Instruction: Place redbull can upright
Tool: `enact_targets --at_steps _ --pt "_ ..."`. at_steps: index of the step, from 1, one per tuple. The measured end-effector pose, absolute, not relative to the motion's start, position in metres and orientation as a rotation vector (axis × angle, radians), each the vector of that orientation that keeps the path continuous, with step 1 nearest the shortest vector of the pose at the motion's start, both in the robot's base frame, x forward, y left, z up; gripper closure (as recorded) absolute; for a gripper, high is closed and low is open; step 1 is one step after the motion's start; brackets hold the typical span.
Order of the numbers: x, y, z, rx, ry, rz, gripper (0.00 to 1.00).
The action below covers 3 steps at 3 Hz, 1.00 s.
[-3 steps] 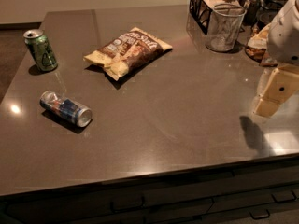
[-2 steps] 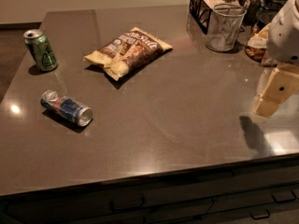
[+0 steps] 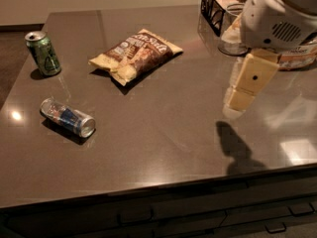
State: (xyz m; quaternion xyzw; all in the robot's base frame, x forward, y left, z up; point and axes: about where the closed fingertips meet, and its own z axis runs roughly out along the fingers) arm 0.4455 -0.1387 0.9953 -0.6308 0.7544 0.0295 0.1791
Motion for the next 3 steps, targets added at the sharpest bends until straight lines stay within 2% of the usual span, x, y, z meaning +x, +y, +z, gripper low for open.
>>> enact_targets --at_steps 1,3 --pt "0.453 -0.075 1.002 -1.806 2.127 0.116 0.0" --pt "0.474 0.017 0.979 -1.744 2.298 0.056 0.0"
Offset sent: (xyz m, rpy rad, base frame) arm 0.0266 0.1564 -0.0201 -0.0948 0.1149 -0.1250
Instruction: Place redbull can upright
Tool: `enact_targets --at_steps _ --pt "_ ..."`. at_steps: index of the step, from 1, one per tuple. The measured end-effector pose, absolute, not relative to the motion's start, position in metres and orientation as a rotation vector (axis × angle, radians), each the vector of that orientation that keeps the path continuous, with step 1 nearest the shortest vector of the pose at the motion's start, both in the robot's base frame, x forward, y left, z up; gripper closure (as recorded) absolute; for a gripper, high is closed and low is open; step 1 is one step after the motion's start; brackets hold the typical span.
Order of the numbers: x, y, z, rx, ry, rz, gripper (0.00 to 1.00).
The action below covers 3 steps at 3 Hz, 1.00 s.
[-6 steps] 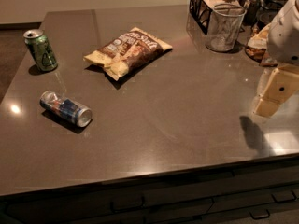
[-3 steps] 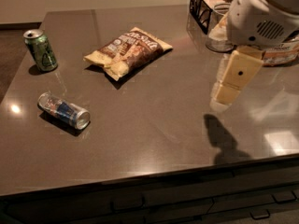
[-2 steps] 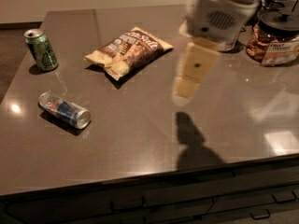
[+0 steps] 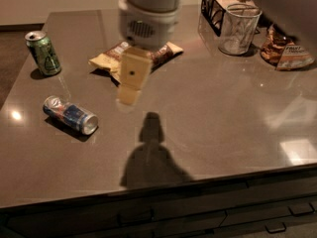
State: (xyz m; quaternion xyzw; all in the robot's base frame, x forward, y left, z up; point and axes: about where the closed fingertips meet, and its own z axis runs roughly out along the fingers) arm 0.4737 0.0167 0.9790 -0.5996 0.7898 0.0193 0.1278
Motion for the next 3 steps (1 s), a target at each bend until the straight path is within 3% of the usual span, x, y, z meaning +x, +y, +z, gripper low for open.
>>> enact_targets --at_steps 3 --pt "0.477 0.157 0.934 -1.815 2.352 0.058 0.0"
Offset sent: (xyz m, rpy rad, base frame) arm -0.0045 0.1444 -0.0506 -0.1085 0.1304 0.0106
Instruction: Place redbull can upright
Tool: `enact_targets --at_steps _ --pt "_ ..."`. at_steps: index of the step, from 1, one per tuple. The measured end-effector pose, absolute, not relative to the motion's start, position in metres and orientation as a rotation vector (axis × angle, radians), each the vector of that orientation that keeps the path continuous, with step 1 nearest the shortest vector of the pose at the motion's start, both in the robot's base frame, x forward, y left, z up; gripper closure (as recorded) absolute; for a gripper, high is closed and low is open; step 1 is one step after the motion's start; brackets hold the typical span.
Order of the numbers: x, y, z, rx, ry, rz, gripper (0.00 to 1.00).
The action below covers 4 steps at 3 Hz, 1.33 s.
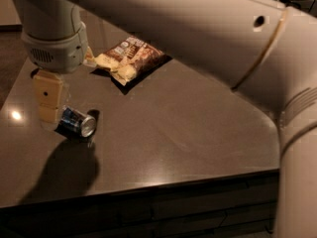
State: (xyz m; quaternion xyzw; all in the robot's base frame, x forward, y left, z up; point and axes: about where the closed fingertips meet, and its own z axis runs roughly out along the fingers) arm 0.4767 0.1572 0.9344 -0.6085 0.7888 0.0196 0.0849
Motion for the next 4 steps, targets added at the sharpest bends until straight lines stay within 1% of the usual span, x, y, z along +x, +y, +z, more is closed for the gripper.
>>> enact_targets --at_steps 2,4 --pt "0.483 0.2 0.899 -1.815 2.408 0.083 0.0" --pt "0.492 0.225 0.876 -1.794 2.459 0.106 0.0"
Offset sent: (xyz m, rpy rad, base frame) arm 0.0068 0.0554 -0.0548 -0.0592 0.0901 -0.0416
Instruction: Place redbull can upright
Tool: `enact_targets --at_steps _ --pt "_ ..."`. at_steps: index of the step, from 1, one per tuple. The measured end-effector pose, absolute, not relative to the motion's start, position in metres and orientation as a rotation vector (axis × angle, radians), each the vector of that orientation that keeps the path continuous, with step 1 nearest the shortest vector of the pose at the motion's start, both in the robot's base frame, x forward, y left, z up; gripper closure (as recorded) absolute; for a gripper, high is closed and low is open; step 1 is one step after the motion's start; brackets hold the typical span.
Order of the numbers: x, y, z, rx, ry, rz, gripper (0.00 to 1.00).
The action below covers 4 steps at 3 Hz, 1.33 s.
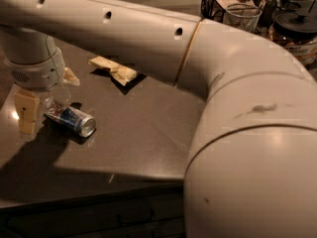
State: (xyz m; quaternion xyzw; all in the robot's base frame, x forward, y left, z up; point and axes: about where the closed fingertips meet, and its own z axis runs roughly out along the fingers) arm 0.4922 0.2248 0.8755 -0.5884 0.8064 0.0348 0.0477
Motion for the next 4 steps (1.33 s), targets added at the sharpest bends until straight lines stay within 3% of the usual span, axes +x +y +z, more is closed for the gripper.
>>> enact_targets --at_steps 1,2,4 --pt "0.497 0.225 0.86 -1.78 2.5 0.112 0.0" --pt "0.5 0.227 0.848 -1.794 2.53 0.124 0.15" --pt "0.499 0.227 0.854 -1.817 2.48 0.256 0.62"
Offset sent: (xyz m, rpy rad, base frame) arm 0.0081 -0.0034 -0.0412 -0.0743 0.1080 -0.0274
